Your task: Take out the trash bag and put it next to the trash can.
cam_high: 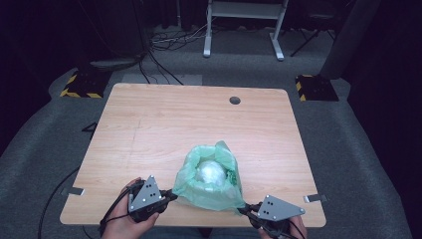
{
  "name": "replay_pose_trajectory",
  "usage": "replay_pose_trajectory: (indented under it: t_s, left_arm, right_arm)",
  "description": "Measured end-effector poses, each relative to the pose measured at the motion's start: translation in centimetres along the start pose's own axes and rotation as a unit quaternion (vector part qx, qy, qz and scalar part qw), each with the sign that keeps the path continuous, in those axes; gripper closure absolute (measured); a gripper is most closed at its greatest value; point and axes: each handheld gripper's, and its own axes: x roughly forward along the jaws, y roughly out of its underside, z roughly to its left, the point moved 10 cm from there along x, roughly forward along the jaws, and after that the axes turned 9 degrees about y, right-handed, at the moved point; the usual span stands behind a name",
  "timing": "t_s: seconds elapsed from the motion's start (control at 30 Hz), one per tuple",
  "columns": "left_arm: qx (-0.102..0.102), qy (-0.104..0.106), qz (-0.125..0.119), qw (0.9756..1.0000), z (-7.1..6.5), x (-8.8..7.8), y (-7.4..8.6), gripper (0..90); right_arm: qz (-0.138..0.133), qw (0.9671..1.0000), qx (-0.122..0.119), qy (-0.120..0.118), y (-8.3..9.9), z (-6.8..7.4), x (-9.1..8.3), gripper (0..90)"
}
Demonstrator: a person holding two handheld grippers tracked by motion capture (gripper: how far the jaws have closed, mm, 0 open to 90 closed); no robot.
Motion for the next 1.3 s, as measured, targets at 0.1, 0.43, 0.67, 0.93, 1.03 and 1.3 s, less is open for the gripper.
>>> replay_pose_trajectory:
  t_s: [0.1,0.43,0.67,0.93,1.03,1.3]
  left_arm:
    - [0.001,-0.003,-0.008,1.0,0.2,-0.6,-0.8,90.0]
    - [0.003,-0.004,-0.026,0.9996,1.1,-1.4,-2.8,90.0]
    - [-0.007,-0.012,-0.039,0.9991,3.0,-1.3,-4.1,90.0]
    - [-0.031,-0.019,-0.035,0.9987,5.9,0.4,-3.8,90.0]
    - [-0.034,-0.024,-0.03,0.9987,6.7,1.1,-3.5,89.9]
    - [-0.045,-0.021,-0.027,0.9984,7.1,2.6,-2.4,89.8]
  right_arm:
    - [-0.003,1.0,-0.001,0.001,-0.6,-0.2,-0.3,90.0]
    - [-0.021,0.9997,-0.003,0.012,-2.5,-1.2,-0.9,90.0]
    - [-0.036,0.999,-0.004,0.026,-4.1,-2.6,-1.2,90.0]
    - [-0.03,0.9987,0.007,0.04,-4.2,-4.9,0.4,90.0]
    - [-0.026,0.9987,0.014,0.043,-4.1,-5.6,1.2,90.0]
    - [-0.03,0.9979,0.046,0.033,-3.6,-6.5,2.3,81.6]
